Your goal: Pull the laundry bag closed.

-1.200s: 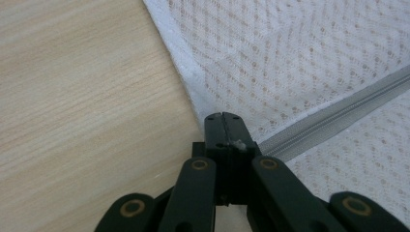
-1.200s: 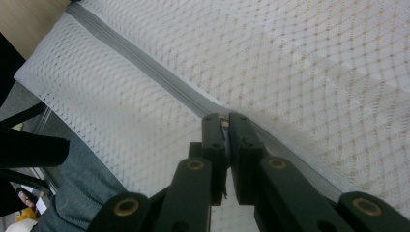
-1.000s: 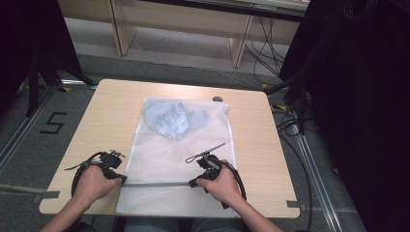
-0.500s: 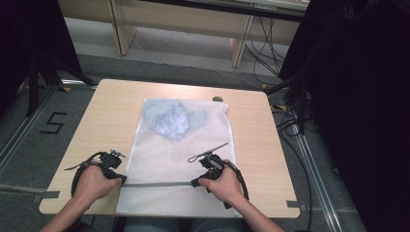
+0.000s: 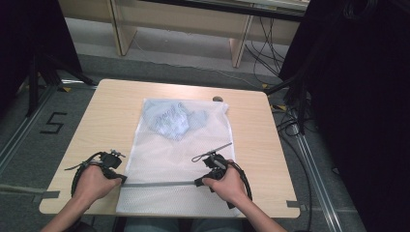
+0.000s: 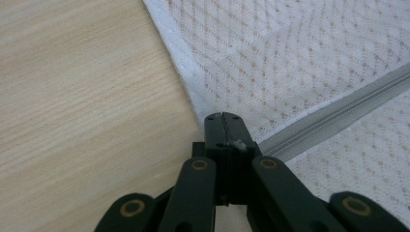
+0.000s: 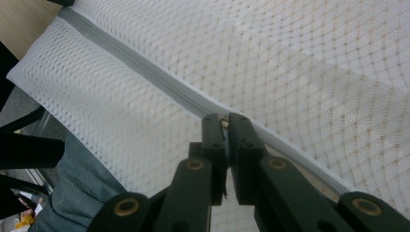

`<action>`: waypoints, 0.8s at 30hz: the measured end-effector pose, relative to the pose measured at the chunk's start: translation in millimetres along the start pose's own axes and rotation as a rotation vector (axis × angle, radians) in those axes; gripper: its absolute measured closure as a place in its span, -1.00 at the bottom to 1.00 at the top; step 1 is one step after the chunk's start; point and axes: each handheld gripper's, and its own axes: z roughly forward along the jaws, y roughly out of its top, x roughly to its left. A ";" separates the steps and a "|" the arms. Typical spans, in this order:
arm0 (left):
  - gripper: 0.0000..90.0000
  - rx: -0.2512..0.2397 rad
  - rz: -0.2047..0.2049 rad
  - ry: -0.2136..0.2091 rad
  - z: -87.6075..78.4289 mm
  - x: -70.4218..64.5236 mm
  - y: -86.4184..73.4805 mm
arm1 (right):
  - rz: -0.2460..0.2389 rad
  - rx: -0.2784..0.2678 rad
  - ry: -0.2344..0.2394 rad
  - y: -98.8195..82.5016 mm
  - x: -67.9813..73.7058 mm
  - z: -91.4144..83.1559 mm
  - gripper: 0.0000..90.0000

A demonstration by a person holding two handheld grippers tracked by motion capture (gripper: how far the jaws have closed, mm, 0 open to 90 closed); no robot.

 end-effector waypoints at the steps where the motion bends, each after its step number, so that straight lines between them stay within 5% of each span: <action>1: 1.00 0.001 0.001 0.000 0.0 0.1 0.0 | 0.002 -0.003 -0.003 -0.3 -0.3 -0.4 0.93; 24: 1.00 -0.005 -0.007 0.000 0.4 -0.7 0.0 | 0.025 -0.017 -0.006 -6.5 -11.8 -9.0 0.93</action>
